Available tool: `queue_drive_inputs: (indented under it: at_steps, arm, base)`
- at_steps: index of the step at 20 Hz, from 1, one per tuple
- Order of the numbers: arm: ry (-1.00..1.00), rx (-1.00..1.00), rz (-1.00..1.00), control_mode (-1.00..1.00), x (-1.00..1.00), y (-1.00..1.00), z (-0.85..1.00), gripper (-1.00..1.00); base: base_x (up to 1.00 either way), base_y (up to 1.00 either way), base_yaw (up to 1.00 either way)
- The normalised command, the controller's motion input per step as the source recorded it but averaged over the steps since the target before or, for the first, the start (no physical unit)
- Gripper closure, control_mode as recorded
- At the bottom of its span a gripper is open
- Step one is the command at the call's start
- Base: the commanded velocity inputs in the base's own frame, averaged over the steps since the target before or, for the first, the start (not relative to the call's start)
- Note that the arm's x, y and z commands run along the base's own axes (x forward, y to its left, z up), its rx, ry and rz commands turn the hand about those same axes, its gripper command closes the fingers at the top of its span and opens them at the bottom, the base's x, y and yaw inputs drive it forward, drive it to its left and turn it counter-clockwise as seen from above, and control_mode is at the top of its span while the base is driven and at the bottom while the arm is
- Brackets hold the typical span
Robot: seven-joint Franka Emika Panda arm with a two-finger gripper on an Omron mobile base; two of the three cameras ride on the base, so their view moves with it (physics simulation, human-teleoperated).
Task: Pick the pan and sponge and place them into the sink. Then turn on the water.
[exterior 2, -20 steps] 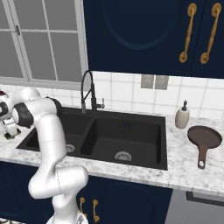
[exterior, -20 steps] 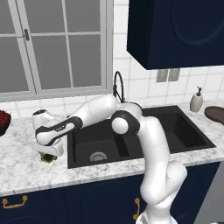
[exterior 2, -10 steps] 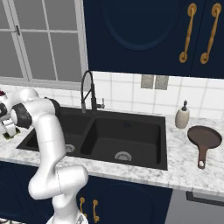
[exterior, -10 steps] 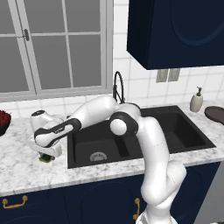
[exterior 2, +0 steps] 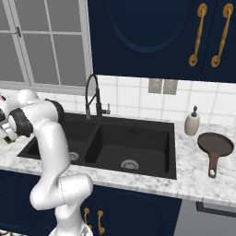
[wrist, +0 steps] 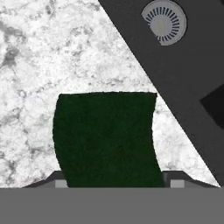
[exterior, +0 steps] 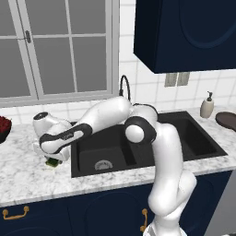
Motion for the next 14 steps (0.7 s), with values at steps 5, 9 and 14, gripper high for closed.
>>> queue_drive_inputs:
  at_steps: [5,9,14]
  arm:
    - [0.03,-0.09,0.00,-1.00,-0.22,-0.99,0.97,1.00]
    - [0.06,-0.06,0.00,-1.00,-0.40,-1.00,0.82,1.00]
    - [0.01,0.00,0.04,-1.00,-0.07,-1.00,0.06,1.00]
  base:
    - [0.00,0.00,0.00]
    - [0.00,0.00,0.00]
    - [0.00,0.00,0.00]
